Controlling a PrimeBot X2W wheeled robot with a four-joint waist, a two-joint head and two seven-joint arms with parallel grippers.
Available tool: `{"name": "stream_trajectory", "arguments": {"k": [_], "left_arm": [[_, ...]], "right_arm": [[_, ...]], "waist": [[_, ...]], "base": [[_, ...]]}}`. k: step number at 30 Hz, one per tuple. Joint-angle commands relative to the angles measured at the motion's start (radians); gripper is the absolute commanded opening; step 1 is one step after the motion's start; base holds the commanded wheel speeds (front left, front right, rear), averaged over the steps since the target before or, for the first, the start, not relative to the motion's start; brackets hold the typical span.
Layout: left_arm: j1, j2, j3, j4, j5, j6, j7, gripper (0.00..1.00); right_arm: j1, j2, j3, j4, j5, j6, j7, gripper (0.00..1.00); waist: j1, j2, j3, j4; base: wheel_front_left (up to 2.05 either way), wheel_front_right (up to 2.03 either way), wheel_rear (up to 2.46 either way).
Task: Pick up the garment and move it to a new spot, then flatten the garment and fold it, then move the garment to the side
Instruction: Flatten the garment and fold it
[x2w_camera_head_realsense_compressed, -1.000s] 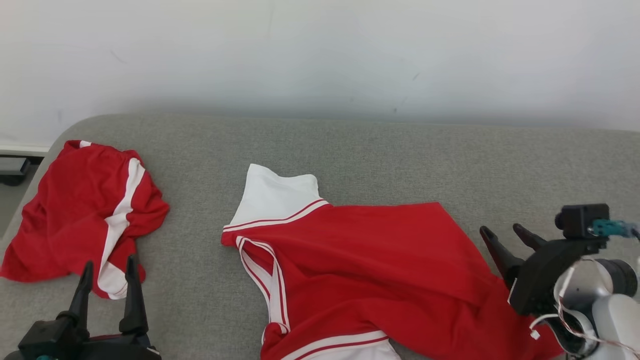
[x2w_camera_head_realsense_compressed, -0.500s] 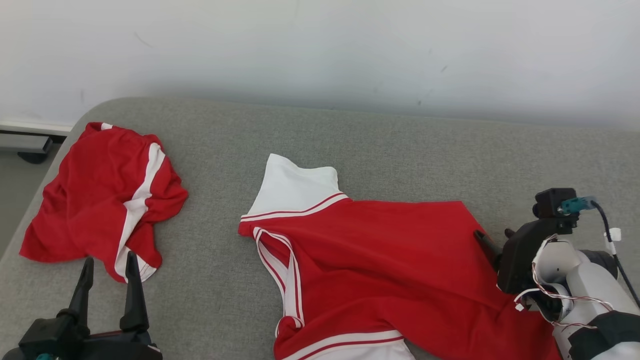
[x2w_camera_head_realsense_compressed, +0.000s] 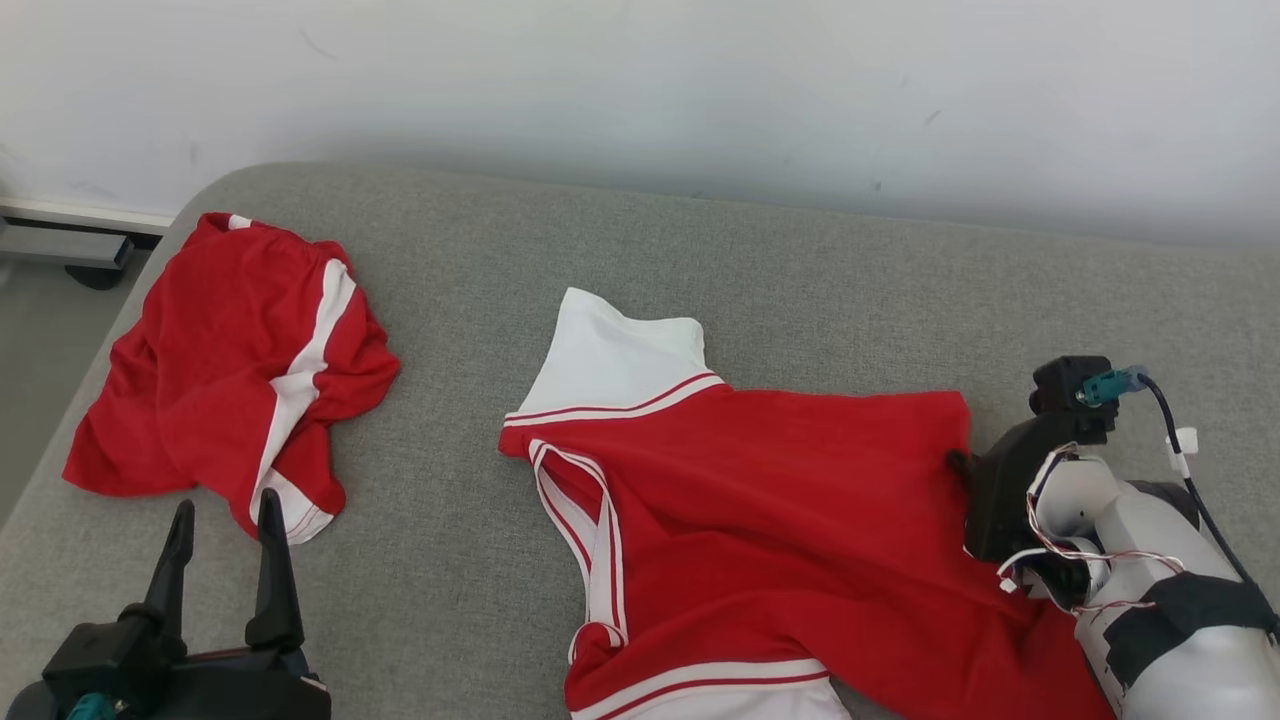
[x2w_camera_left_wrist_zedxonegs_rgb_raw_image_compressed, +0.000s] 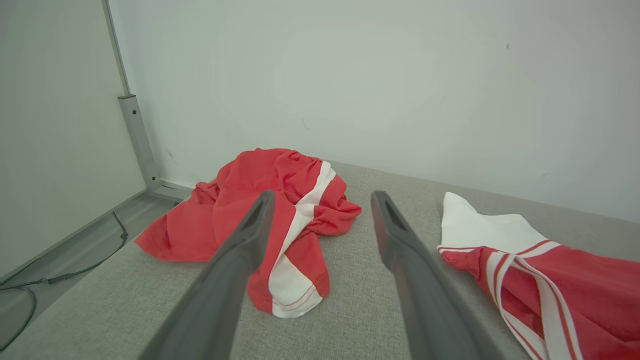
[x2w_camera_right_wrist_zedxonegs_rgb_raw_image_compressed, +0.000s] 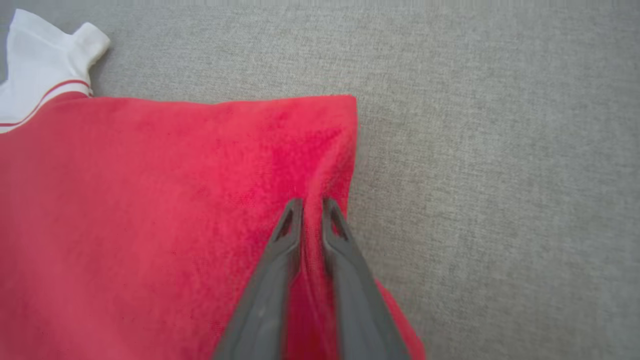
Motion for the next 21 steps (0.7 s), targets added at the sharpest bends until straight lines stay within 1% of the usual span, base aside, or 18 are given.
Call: {"name": "stream_trajectory", "arguments": {"k": [1,5,12,21], "left_arm": [[-0.011,0.001,0.006,0.003,0.0,-0.004,-0.006,1.0],[-0.009,-0.001,0.012,0.008,0.002,-0.006,-0.006,1.0],[-0.017,-0.007,0.011,0.006,0.009,-0.012,-0.006,1.0],[-0.035,-0.019,0.006,0.011,0.015,-0.023,-0.006,1.0]], "right_arm": [[-0.023,-0.012,0.011,0.005,0.014,0.003,-0.021,0.0],[-0.065,-0.029,0.035,0.003,0.046,0.003,-0.07,0.0],[-0.165,-0.079,0.055,0.016,0.076,0.003,-0.154,0.0],[-0.293,-0.114,0.09,0.081,0.051,0.003,-0.222,0.0]], "waist": [[-0.0001,0.0,0.0,0.0],[-0.0001,0.0,-0.004,-0.004],[-0.0001,0.0,0.001,0.0],[-0.0001,0.0,0.027,0.03]], "base": [[0.0,0.0,0.0],[0.0,0.0,0.0],[0.0,0.0,0.0],[0.0,0.0,0.0]]}}
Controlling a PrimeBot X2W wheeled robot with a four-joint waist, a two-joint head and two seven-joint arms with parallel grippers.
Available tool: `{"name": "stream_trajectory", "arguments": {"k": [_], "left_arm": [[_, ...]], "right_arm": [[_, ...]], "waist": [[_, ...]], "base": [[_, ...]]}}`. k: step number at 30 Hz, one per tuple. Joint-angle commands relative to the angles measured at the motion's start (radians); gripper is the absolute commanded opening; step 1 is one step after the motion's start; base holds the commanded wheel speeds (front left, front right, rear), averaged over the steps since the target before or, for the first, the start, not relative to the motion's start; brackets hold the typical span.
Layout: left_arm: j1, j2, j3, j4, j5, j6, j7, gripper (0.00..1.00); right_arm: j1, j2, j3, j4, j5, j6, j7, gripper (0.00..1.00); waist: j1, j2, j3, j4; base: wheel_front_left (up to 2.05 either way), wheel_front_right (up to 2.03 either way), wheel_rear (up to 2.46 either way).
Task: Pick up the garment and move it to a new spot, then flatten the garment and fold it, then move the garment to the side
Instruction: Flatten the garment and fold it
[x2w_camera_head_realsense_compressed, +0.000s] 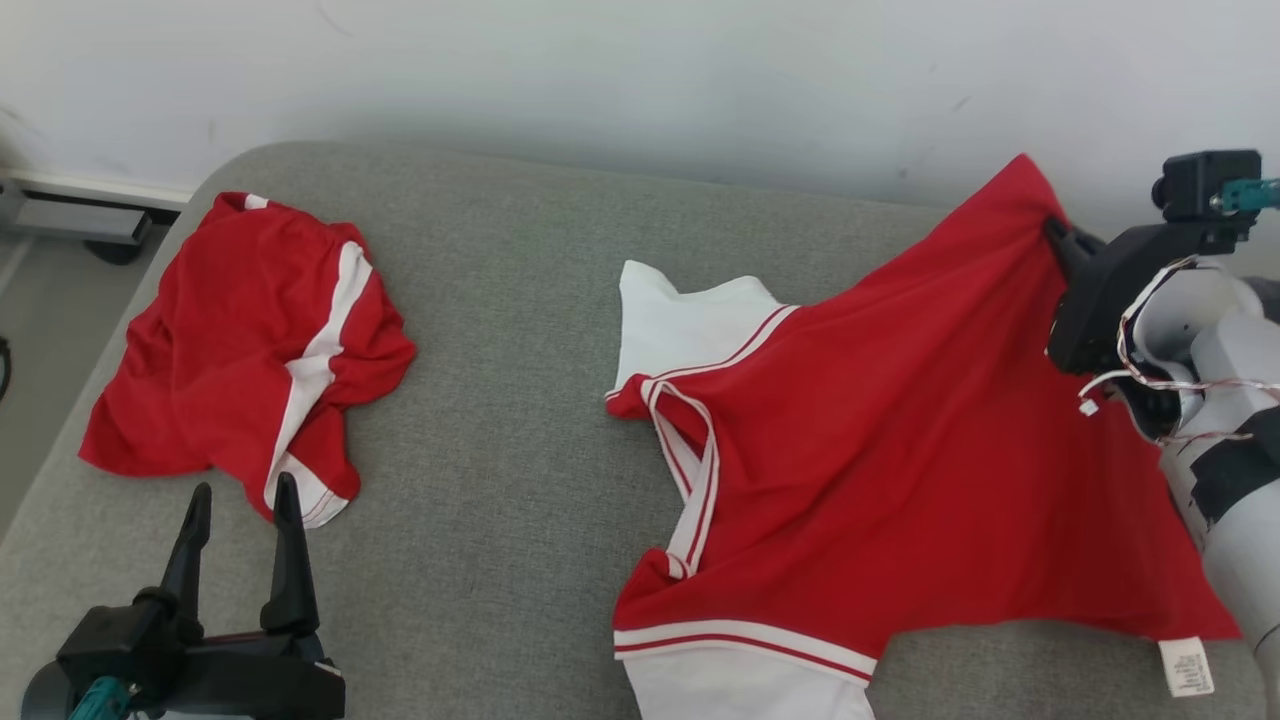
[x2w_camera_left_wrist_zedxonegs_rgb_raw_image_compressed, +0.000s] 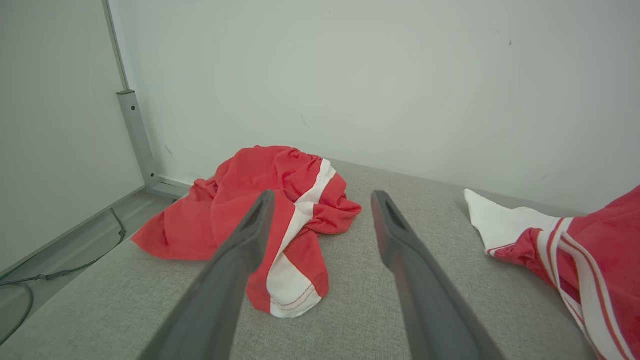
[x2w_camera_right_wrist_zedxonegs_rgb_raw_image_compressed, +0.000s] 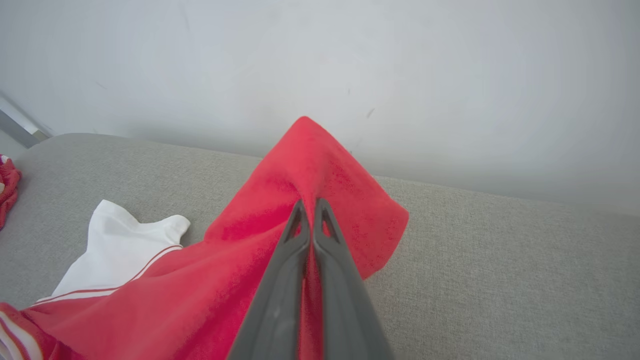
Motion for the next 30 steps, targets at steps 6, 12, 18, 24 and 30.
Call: {"name": "stream_trajectory", "arguments": {"k": [6,12,18,24,30], "left_arm": [[-0.031,-0.01,-0.009,0.009,0.013,-0.011,-0.006,1.0],[-0.041,-0.015,-0.012,0.02,0.021,-0.019,-0.006,1.0],[-0.028,-0.018,-0.003,0.025,0.026,-0.019,-0.006,1.0],[-0.013,-0.011,0.009,0.031,0.032,-0.026,-0.006,1.0],[0.01,-0.004,0.013,0.027,0.041,-0.025,-0.006,1.0]], "right_arm": [[-0.087,-0.031,0.008,0.102,-0.046,0.003,-0.062,0.0],[-0.126,-0.016,0.02,0.221,-0.093,0.003,-0.111,0.0],[-0.118,-0.013,0.043,0.268,-0.109,0.003,-0.17,1.0],[-0.073,-0.009,0.058,0.255,-0.061,0.003,-0.221,1.0],[0.032,-0.04,0.109,0.168,0.017,0.003,-0.289,1.0]], "waist": [[-0.0001,-0.0001,0.019,0.045],[-0.0001,-0.0001,0.021,0.067],[-0.0001,-0.0001,0.009,0.052],[-0.0001,-0.0001,-0.023,0.009],[-0.0001,-0.0001,-0.064,-0.04]], "base": [[0.0,0.0,0.0],[0.0,0.0,0.0],[0.0,0.0,0.0],[0.0,0.0,0.0],[0.0,0.0,0.0]]}}
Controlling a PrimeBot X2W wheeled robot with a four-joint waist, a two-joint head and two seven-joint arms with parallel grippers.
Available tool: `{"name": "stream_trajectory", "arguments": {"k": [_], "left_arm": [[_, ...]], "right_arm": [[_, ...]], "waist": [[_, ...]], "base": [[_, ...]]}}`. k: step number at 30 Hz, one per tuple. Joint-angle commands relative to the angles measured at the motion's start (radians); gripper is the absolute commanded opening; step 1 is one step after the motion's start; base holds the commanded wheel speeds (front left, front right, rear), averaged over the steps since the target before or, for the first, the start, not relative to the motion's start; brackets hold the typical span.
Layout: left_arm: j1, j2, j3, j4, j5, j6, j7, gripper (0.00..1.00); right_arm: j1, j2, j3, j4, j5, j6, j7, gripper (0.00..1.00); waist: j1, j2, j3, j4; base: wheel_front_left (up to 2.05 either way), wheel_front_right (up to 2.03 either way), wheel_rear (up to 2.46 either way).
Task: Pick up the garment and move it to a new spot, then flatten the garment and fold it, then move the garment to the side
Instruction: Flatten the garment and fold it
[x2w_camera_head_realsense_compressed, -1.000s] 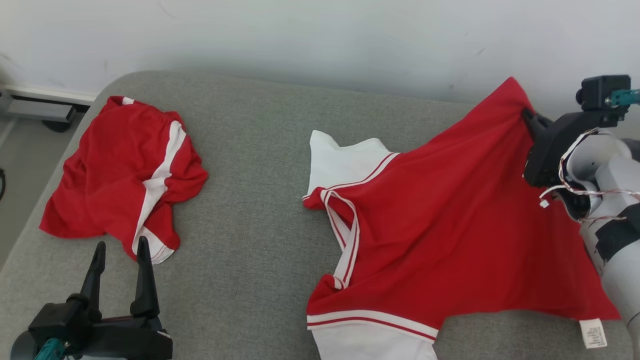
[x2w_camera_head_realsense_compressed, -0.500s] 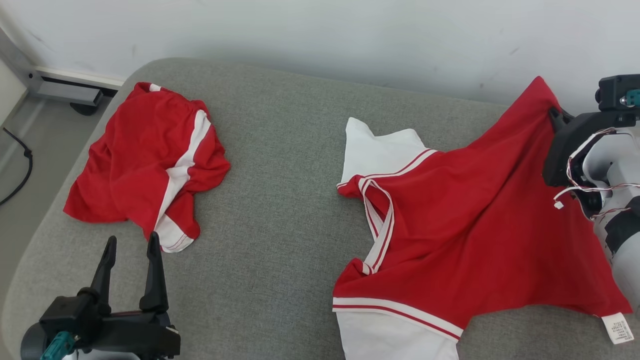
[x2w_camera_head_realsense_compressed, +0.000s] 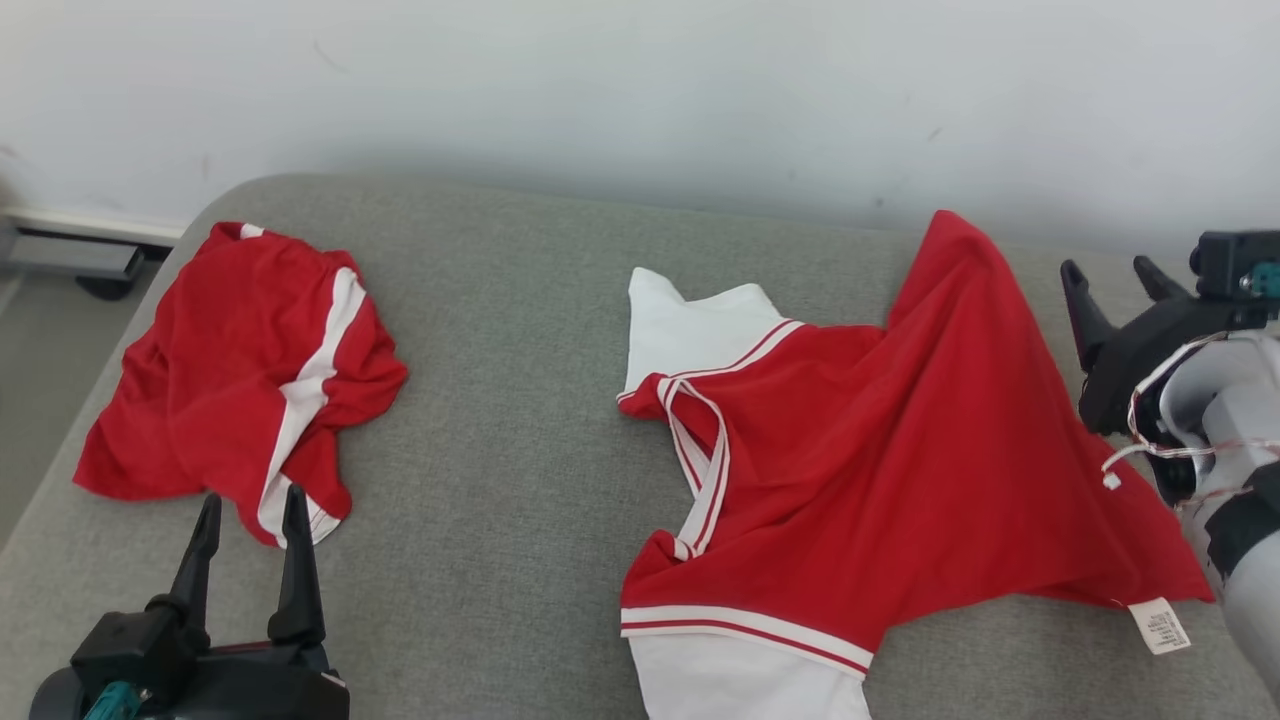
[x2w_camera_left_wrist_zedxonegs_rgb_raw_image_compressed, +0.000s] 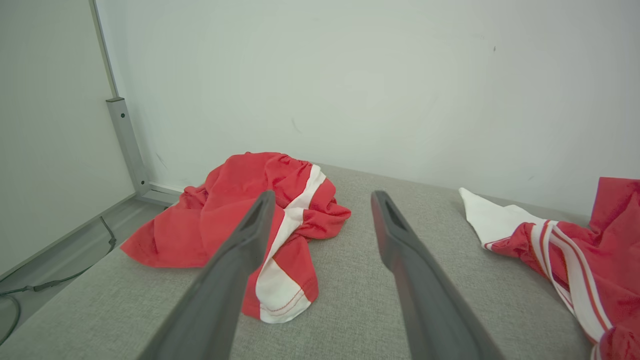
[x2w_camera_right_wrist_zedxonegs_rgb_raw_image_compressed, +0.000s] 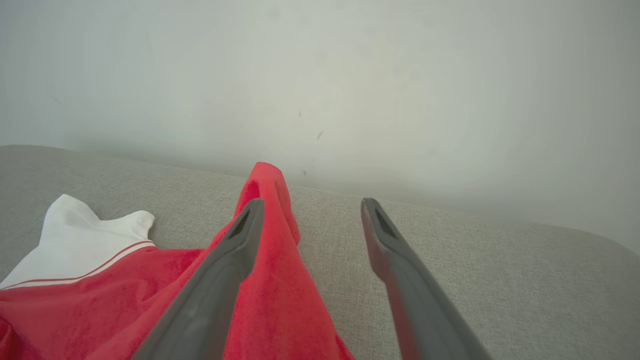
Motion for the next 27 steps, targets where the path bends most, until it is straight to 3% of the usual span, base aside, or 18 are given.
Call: {"name": "stream_trajectory", "arguments": {"k": [1,10,16,21,27], "left_arm": [[0.019,0.011,0.007,-0.003,0.013,0.0,-0.006,1.0],[0.056,0.017,0.013,-0.016,0.011,0.016,-0.006,1.0],[0.071,0.025,0.016,-0.02,0.0,0.019,-0.006,1.0],[0.086,0.034,0.017,-0.032,-0.001,0.027,-0.001,1.0],[0.107,0.058,0.026,-0.045,0.005,0.039,0.011,1.0]], "right_arm": [[0.049,-0.014,0.017,-0.037,0.034,0.003,-0.026,1.0],[0.211,-0.074,0.078,-0.22,0.126,0.003,-0.105,1.0],[0.331,-0.119,0.022,-0.341,0.17,0.003,-0.132,1.0],[0.432,-0.141,-0.067,-0.443,0.075,0.003,-0.136,1.0],[0.574,-0.08,-0.226,-0.567,-0.076,0.003,-0.136,1.0]], "waist": [[0.0001,0.0,-0.031,-0.036],[0.0001,0.0,-0.07,-0.086],[0.0001,0.0,-0.09,-0.106],[0.0001,0.0,-0.106,-0.125],[0.0001,0.0,-0.121,-0.152]], "base": [[0.0,0.0,0.0],[0.0,0.0,0.0],[0.0,0.0,0.0],[0.0,0.0,0.0],[0.0,0.0,0.0]]}}
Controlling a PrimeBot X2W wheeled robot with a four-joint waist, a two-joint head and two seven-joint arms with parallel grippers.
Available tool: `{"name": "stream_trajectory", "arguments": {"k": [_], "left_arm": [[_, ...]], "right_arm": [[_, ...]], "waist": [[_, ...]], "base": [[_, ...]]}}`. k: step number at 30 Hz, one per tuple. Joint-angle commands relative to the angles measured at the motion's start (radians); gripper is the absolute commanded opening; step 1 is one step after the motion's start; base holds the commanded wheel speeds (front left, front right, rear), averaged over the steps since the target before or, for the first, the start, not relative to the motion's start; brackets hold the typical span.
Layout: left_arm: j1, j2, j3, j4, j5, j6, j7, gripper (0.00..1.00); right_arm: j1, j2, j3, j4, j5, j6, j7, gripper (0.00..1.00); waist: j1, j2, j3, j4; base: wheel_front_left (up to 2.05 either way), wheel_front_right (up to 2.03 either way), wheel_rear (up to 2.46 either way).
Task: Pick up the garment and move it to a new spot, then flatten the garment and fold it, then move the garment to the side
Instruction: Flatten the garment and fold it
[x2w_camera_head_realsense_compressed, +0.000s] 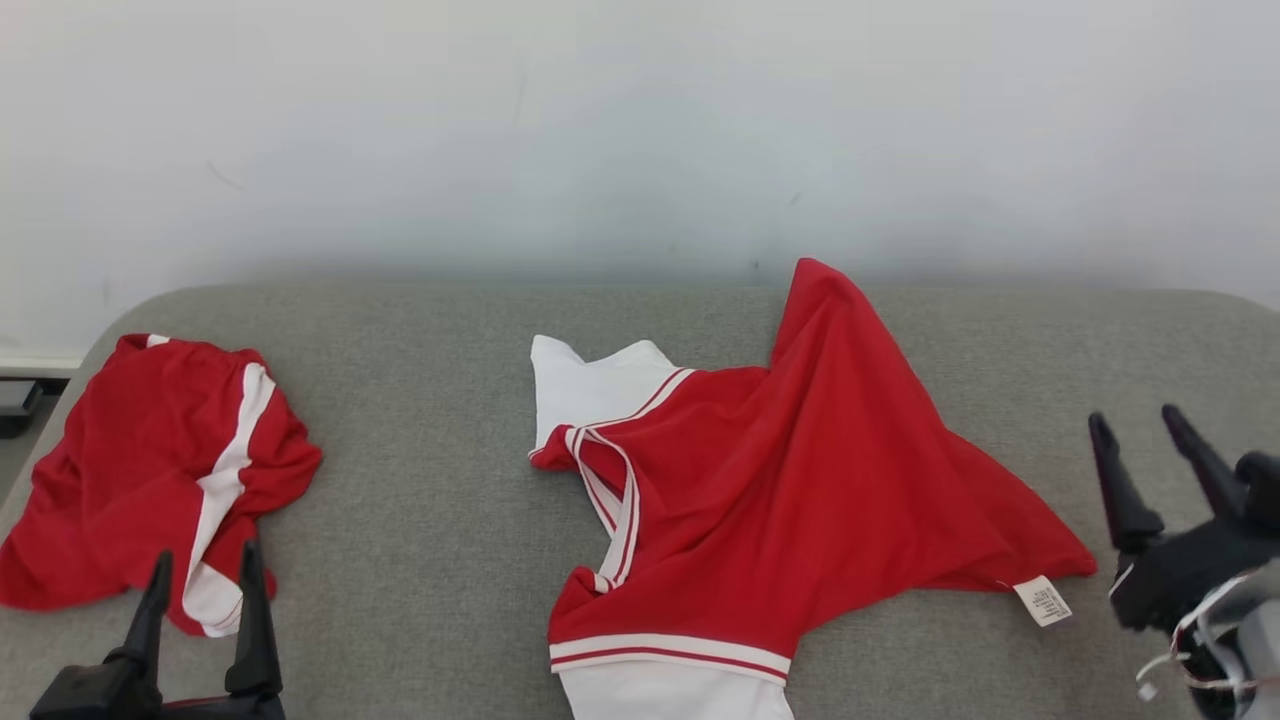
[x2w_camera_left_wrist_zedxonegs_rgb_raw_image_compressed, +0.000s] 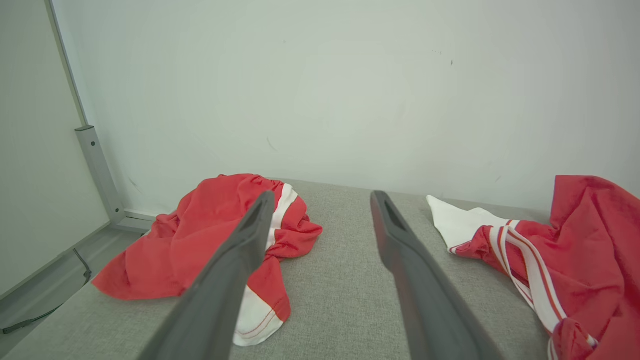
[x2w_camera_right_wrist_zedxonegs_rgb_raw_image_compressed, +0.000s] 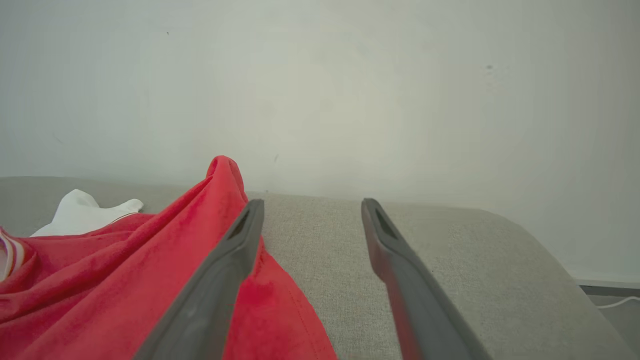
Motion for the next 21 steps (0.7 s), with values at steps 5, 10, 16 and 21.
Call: {"name": "stream_trajectory", "arguments": {"k": [5,10,16,21], "left_arm": [[0.028,0.026,0.004,-0.037,0.015,0.014,0.029,1.0],[0.048,0.044,0.007,-0.073,0.012,0.016,0.065,1.0],[0.073,0.06,0.006,-0.111,-0.009,0.004,0.103,1.0],[0.085,0.065,0.002,-0.124,-0.022,0.002,0.12,1.0]], "right_arm": [[0.115,0.079,-0.125,-0.129,-0.1,0.002,0.037,1.0],[0.209,0.151,-0.22,-0.293,-0.181,0.002,0.121,1.0],[0.293,0.229,-0.287,-0.484,-0.248,0.002,0.225,1.0],[0.345,0.262,-0.322,-0.587,-0.271,0.002,0.285,1.0]], "waist": [[0.0,0.0,-0.017,-0.031],[0.0,0.0,-0.026,-0.054],[0.0,0.0,-0.032,-0.09],[0.0,0.0,-0.036,-0.108]], "base": [[0.0,0.0,0.0],[0.0,0.0,0.0],[0.0,0.0,0.0],[0.0,0.0,0.0]]}}
